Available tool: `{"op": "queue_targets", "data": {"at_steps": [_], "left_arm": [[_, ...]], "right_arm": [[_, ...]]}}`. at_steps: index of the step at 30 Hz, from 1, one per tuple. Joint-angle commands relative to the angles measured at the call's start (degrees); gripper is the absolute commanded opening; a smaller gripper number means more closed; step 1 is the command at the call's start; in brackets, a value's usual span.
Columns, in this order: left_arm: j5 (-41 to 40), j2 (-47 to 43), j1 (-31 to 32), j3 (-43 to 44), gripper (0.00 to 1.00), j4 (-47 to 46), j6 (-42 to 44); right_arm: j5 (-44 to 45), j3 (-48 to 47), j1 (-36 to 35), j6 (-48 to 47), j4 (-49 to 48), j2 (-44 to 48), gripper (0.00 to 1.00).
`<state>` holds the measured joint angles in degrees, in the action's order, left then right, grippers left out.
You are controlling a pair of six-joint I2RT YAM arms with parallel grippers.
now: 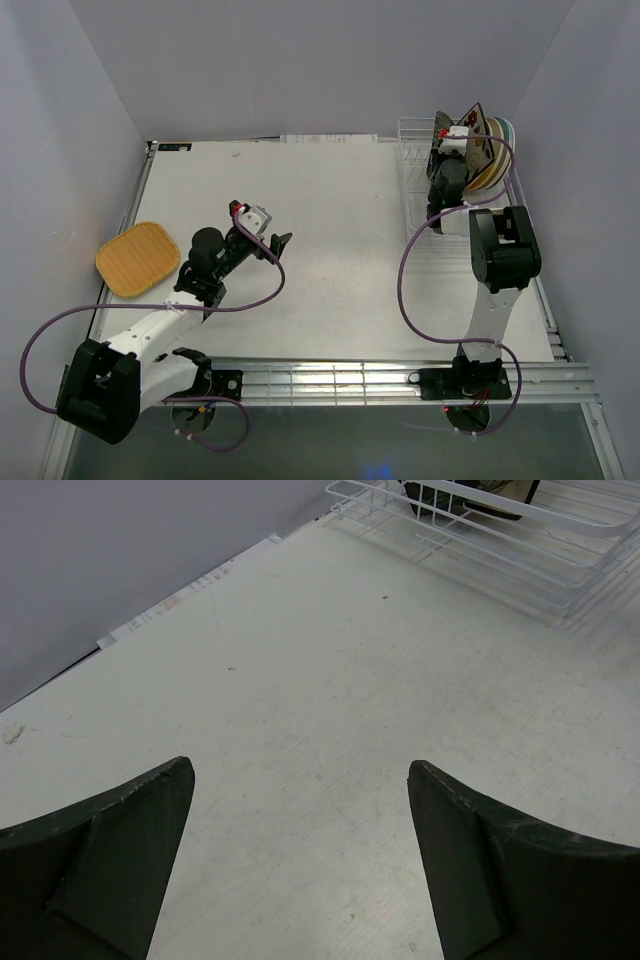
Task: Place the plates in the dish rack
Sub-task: Insert the plate into the dish rack.
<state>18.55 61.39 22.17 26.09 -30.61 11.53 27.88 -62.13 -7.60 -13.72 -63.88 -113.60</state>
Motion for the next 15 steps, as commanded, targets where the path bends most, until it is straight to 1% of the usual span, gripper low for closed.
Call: {"op": "queue_targets", "data": {"at_steps": [1,8,15], "left_arm": [[1.05,-0.57,-0.29,1.69,0.98,0.55,-0.72],[0.88,-0.30,-0.38,1.86,0.98,0.73,-0.46],[0.79,-0.39,-0.38,1.95,0.98,0.90,-0.54]], "right_arm": [[1.74,-3.09,1.09,-1.32,-29.81,7.60,0.08],[2.09,-0.98,1.71,1.41,-29.46,11.73,0.08],[0.87,-0.45,2.06,2.90,-29.64,11.21,0.08]]}}
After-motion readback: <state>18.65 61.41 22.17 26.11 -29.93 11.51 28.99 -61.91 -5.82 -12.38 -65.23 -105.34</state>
